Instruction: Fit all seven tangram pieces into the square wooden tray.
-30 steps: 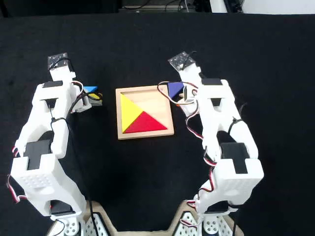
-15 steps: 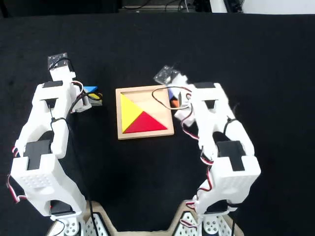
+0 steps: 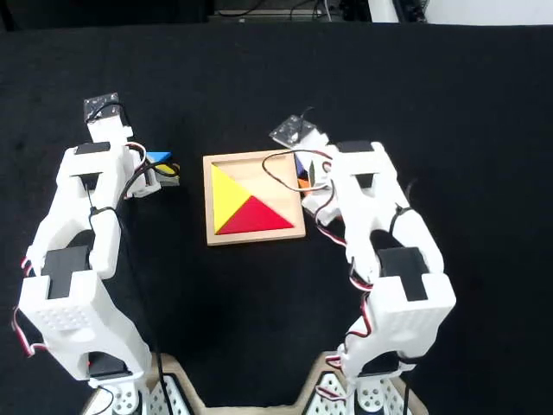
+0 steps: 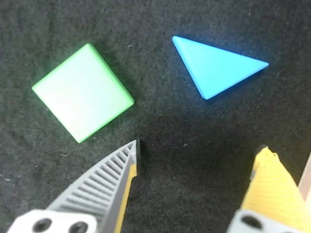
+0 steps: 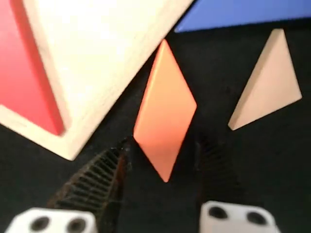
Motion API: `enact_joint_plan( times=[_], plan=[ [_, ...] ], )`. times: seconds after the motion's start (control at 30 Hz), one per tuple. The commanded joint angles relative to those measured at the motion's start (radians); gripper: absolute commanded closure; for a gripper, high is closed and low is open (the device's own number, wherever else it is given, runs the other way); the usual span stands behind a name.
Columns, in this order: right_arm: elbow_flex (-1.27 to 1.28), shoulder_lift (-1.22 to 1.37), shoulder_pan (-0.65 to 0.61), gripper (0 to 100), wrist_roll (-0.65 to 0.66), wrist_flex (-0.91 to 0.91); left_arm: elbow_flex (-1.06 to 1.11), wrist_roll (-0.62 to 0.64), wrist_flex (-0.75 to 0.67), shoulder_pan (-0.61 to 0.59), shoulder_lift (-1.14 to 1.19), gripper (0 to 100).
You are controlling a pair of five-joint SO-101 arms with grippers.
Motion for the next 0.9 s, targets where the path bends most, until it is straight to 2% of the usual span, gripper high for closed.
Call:
enact_joint_plan(
  times=[0.0, 0.2, 0.37, 0.53, 0.87],
  plan=[
    [-0.088, -0.007, -0.046, 75.6, -0.141, 0.068, -0.007, 0.0, -0.011, -0.018, -0.058, 64],
    [-0.125, 0.007, -0.081, 75.8, -0.218, 0.04, -0.007, 0.0, -0.011, -0.018, -0.058, 64],
    [-0.133, 0.082, -0.077, 75.9, -0.21, 0.014, -0.008, 0.003, -0.011, -0.031, -0.058, 64],
    [-0.202, 0.154, -0.018, 76.6, -0.17, 0.015, -0.008, 0.003, -0.011, -0.031, -0.058, 64],
    [-0.252, 0.165, -0.005, 98.8, -0.173, 0.015, -0.008, 0.003, -0.011, -0.028, -0.058, 64]
  ],
)
